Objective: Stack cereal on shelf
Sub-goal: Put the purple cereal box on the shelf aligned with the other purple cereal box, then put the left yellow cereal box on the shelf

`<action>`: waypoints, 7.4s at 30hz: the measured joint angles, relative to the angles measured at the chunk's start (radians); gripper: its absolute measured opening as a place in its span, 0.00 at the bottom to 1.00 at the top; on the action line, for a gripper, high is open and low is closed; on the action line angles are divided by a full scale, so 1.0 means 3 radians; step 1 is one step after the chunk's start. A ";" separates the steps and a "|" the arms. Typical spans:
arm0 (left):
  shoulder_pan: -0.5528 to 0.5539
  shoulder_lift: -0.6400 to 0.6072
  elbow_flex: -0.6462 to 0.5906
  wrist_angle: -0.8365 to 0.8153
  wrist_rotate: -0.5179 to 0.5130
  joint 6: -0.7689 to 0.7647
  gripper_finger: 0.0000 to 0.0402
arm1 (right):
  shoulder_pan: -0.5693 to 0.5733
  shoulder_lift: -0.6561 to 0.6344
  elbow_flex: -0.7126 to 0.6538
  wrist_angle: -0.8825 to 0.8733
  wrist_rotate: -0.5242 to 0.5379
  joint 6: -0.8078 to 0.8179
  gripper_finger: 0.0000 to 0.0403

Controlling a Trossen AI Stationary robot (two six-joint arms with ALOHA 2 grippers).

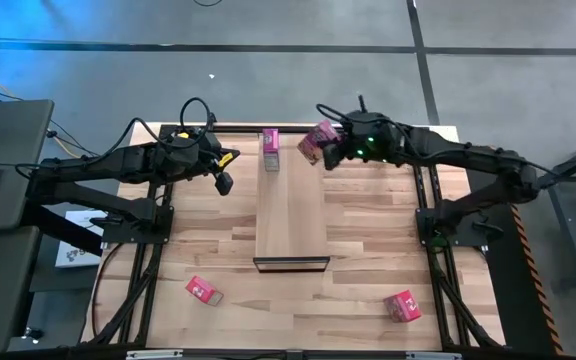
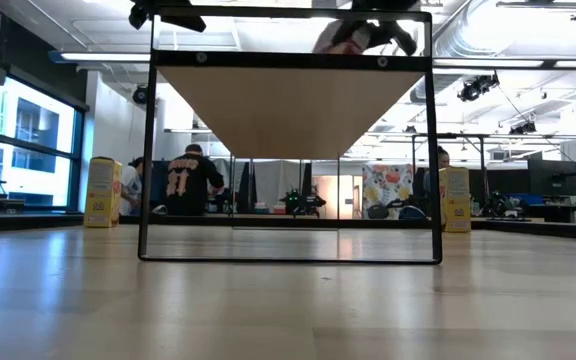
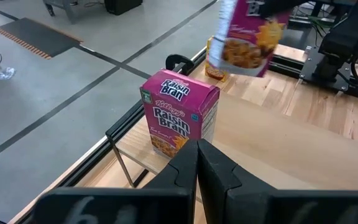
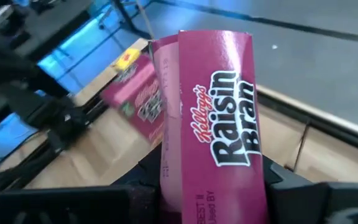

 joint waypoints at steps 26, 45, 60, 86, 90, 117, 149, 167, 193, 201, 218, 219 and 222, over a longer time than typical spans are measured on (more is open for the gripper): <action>0.0001 0.0000 0.0000 -0.0003 0.0001 -0.0001 0.01 | -0.0122 0.1538 0.1508 -0.1424 0.0514 0.0894 0.26; 0.0001 0.0000 0.0000 0.0000 0.0001 -0.0001 0.01 | -0.0112 0.1538 0.1507 -0.1329 0.0428 0.1163 0.28; 0.0001 0.0000 0.0000 -0.0001 0.0001 0.0000 0.01 | -0.0053 0.1523 0.1504 -0.1238 0.0319 0.0966 0.62; 0.0000 0.0000 0.0000 -0.0002 0.0000 0.0000 0.01 | -0.0098 0.0671 0.1504 -0.2255 0.0419 -0.0186 0.41; 0.0000 -0.0001 0.0000 0.0008 0.0000 0.0000 0.01 | -0.0136 0.0582 0.1073 -0.2033 0.0381 -0.0267 0.11; 0.0000 -0.0001 0.0000 0.0011 -0.0010 -0.0001 0.01 | -0.0295 0.0208 -0.0987 0.1278 -0.0607 0.0478 0.00; 0.1305 -0.0127 -0.0305 -0.0781 -0.0660 -0.0881 0.65 | -0.0354 -0.0550 -0.0983 0.0452 -0.0257 0.0435 0.00; 0.2022 -0.0126 -0.1087 -0.0647 -0.0951 -0.2701 0.72 | -0.0354 -0.0550 -0.0984 0.0408 -0.0266 0.0398 0.00; 0.2638 0.0796 -0.1086 -0.0286 -0.0266 -0.2160 0.72 | -0.0352 -0.0535 -0.0983 0.0405 -0.0228 0.0347 0.00; 0.2638 0.0971 -0.1086 -0.0357 -0.0213 -0.2245 0.69 | -0.0353 -0.0535 -0.0983 0.0405 -0.0242 0.0347 0.00; 0.2638 0.0924 -0.1084 -0.0459 -0.0037 -0.2321 0.32 | -0.0352 -0.0535 -0.0983 0.0405 -0.0253 0.0347 0.00; 0.2638 0.0877 -0.1071 -0.0478 -0.0014 -0.2269 0.32 | -0.0352 -0.0535 -0.0983 0.0404 -0.0255 0.0347 0.00; 0.2635 0.0645 -0.0990 -0.0515 0.0014 -0.2088 0.32 | -0.0352 -0.0535 -0.0983 0.0403 -0.0276 0.0347 0.00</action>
